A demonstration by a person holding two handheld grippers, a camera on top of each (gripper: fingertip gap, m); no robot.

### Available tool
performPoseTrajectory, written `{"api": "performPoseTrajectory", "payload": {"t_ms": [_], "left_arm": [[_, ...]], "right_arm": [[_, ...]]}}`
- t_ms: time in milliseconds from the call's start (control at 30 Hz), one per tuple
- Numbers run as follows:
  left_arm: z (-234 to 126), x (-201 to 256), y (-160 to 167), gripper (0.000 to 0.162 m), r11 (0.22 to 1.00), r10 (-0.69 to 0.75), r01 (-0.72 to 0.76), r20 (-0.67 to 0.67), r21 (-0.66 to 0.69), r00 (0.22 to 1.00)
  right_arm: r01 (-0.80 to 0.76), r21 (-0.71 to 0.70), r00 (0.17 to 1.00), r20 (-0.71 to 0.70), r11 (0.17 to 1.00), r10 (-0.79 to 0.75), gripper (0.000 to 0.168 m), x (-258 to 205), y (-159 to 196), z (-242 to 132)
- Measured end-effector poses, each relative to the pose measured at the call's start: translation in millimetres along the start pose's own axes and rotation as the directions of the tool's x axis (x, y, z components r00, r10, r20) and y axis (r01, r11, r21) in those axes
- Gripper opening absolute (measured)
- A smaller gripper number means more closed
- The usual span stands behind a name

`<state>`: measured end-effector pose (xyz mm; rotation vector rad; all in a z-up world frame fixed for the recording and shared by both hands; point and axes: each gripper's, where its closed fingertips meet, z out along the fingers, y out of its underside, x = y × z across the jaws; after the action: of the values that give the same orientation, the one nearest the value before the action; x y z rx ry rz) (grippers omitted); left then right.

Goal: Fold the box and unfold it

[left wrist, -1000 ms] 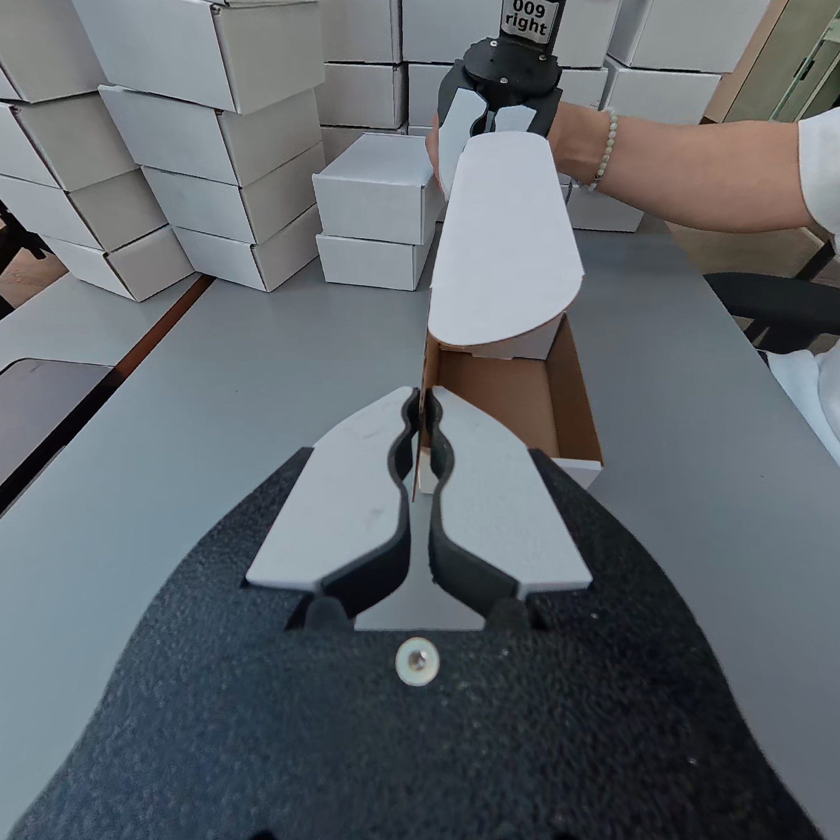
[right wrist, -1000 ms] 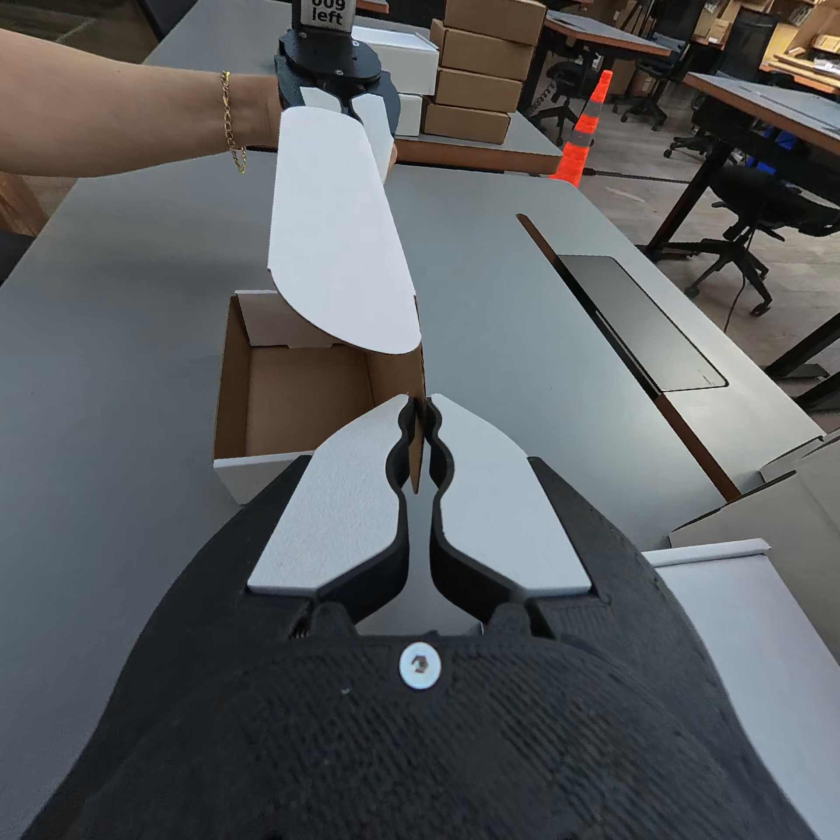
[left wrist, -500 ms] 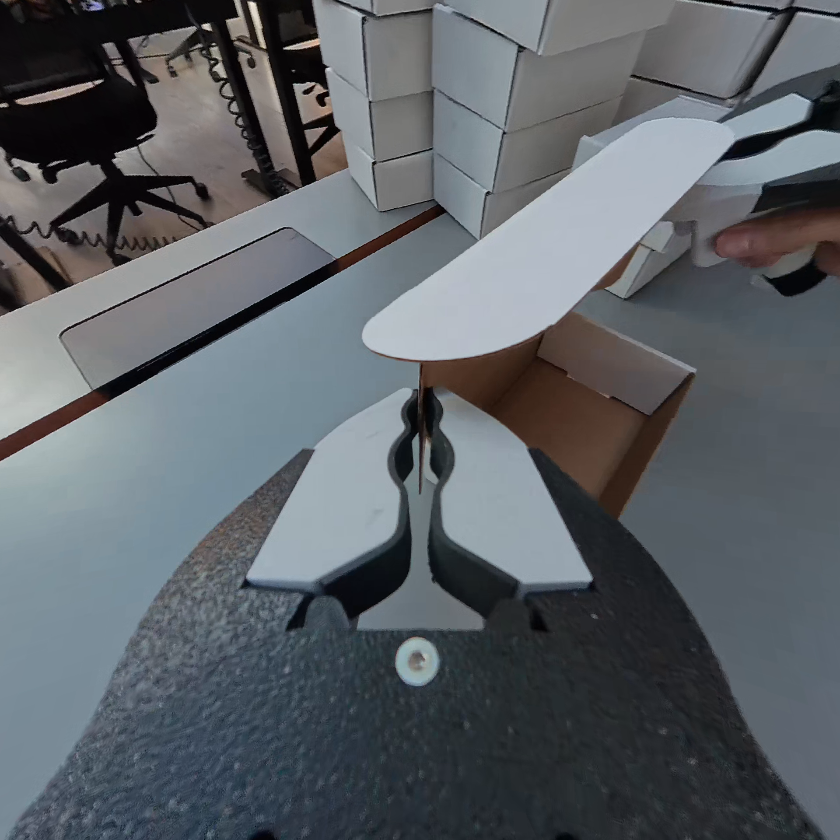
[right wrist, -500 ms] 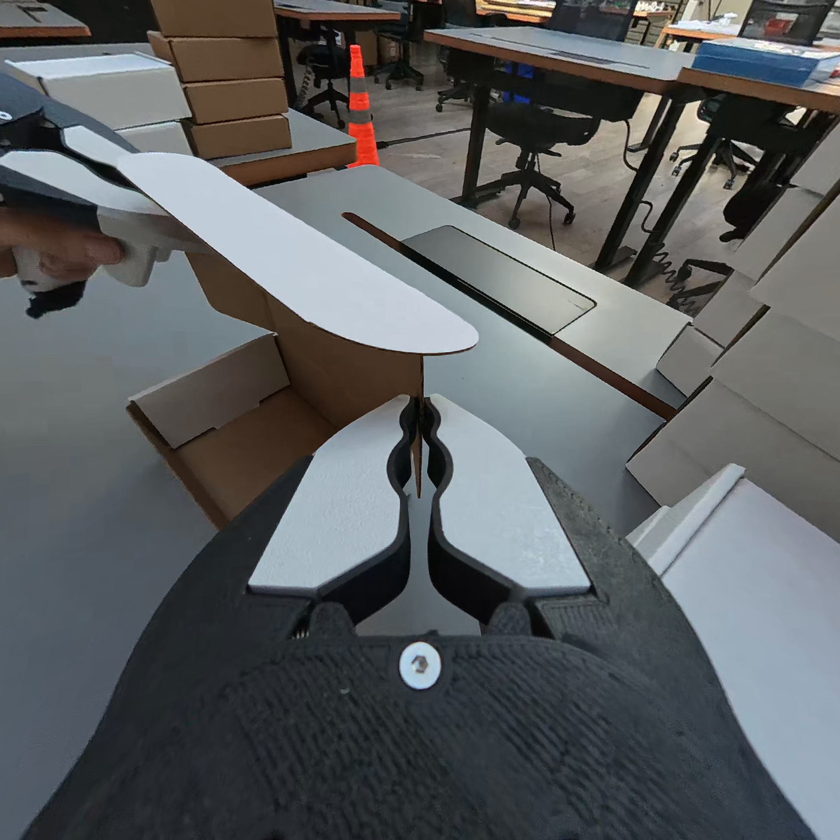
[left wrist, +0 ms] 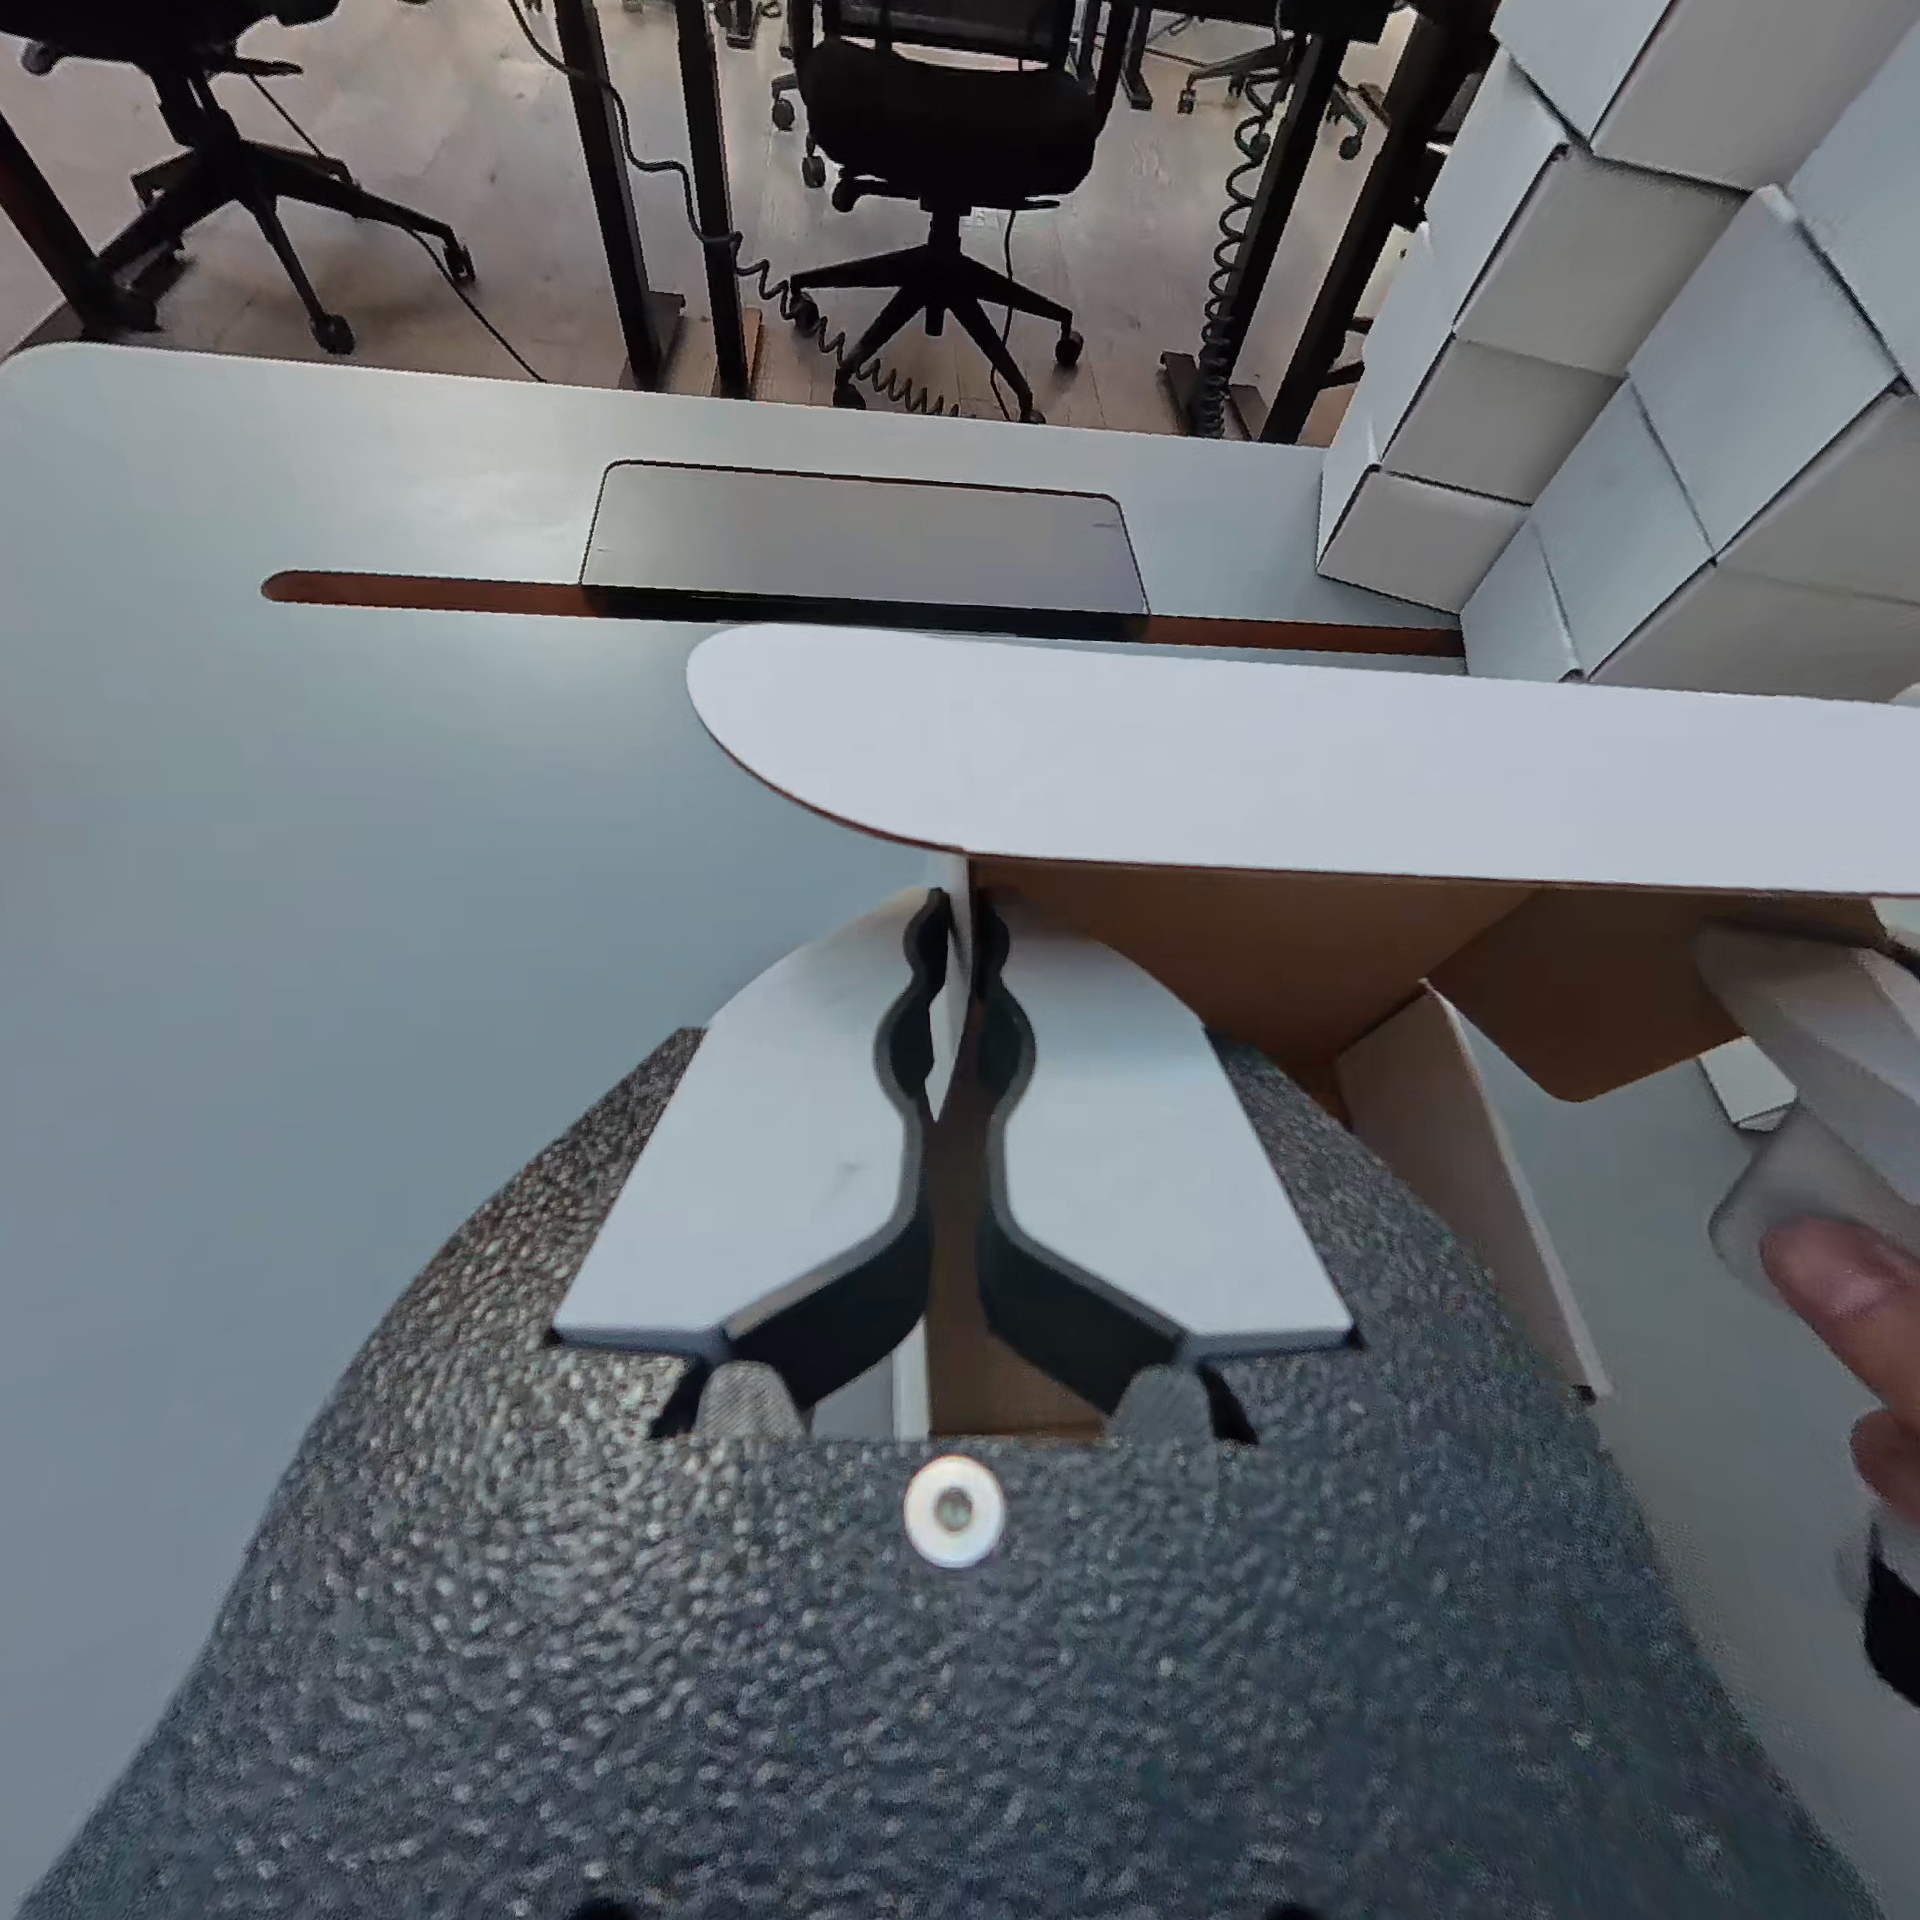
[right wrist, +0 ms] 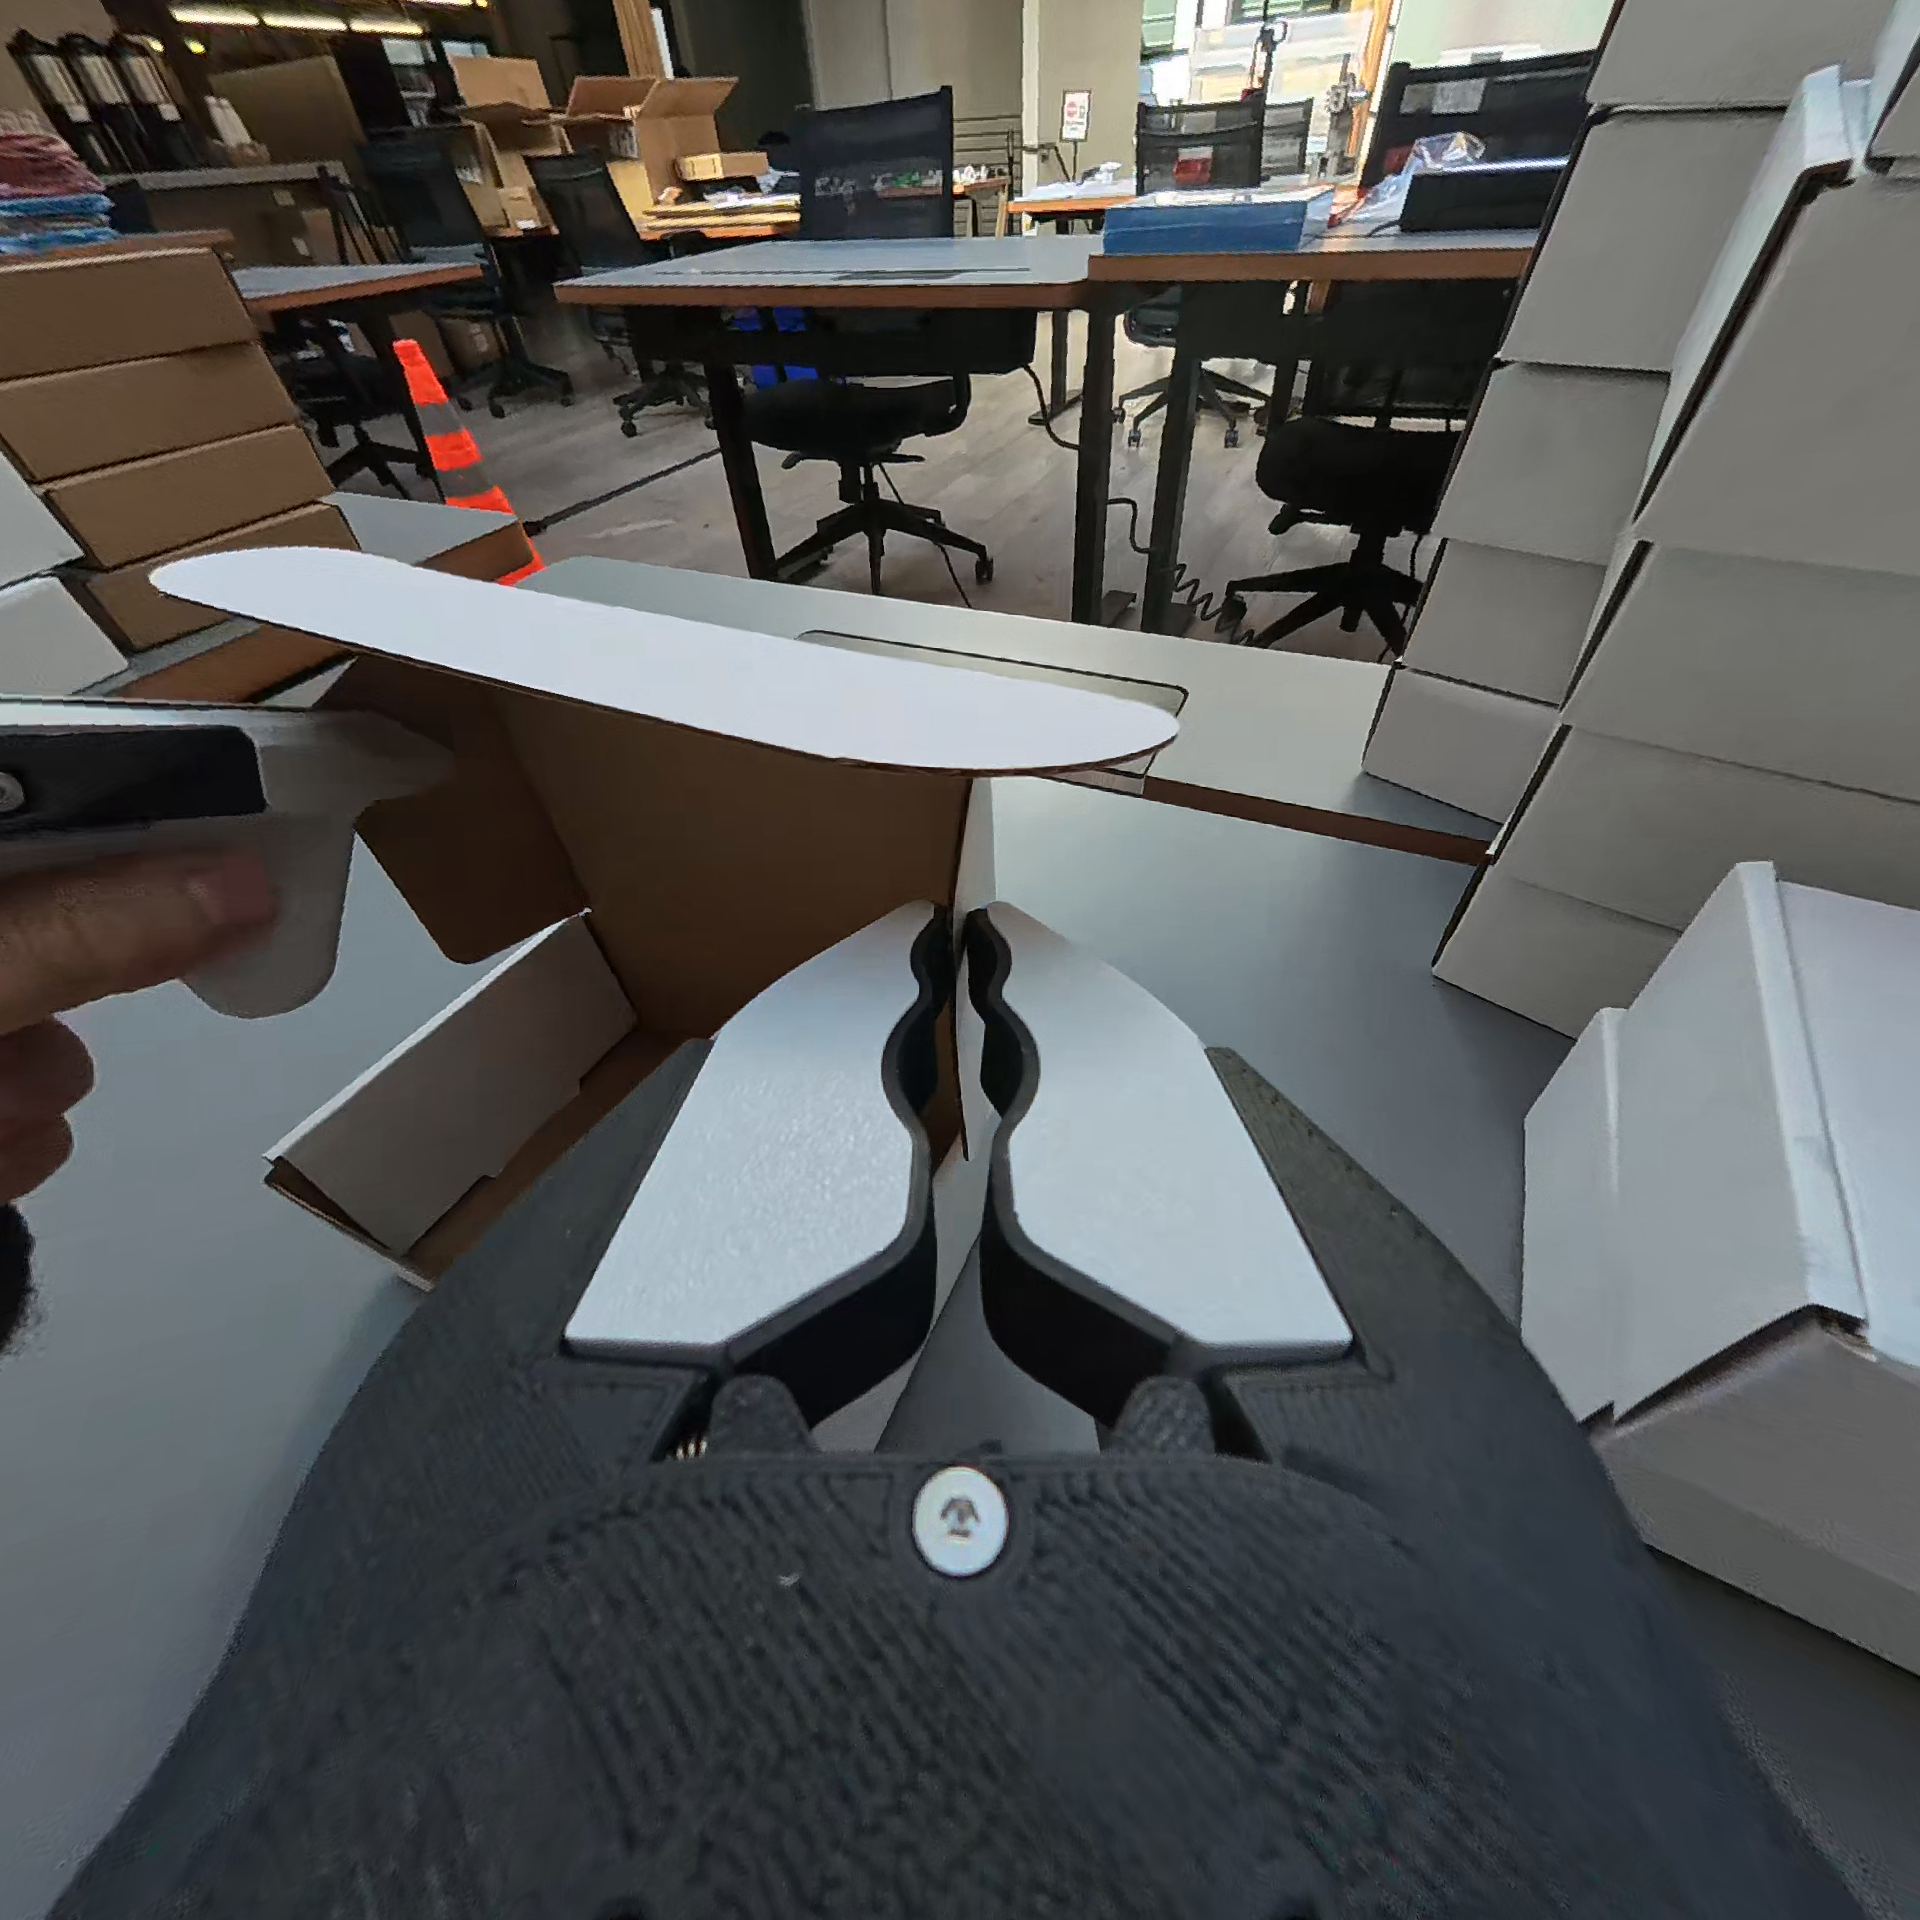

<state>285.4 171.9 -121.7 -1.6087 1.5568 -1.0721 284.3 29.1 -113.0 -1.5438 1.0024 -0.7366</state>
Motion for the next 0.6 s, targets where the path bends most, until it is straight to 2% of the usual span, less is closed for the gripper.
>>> {"api": "performPoseTrajectory", "payload": {"t_ms": [167,267,467,600], "left_arm": [[-5,8,2,0.004,0.997,-0.058,0.055,0.072,0.047,0.996],[-7,10,5,0.005,0.993,-0.102,0.098,0.08,0.059,0.992],[-20,9,23,0.004,0.985,-0.111,0.094,0.111,0.142,0.988],[-27,12,32,0.004,0.978,-0.125,0.103,0.113,0.181,0.986]], "right_arm": [[-0.152,0.118,0.986,-0.055,0.981,0.159,0.005,-2,4,-1],[-0.208,0.175,0.975,-0.039,0.963,0.217,0.005,-4,7,-4],[-0.238,0.15,0.971,0.058,0.96,0.231,0.005,-8,12,-11],[-0.21,0.131,0.977,0.061,0.969,0.203,0.005,-8,18,-14]]}}
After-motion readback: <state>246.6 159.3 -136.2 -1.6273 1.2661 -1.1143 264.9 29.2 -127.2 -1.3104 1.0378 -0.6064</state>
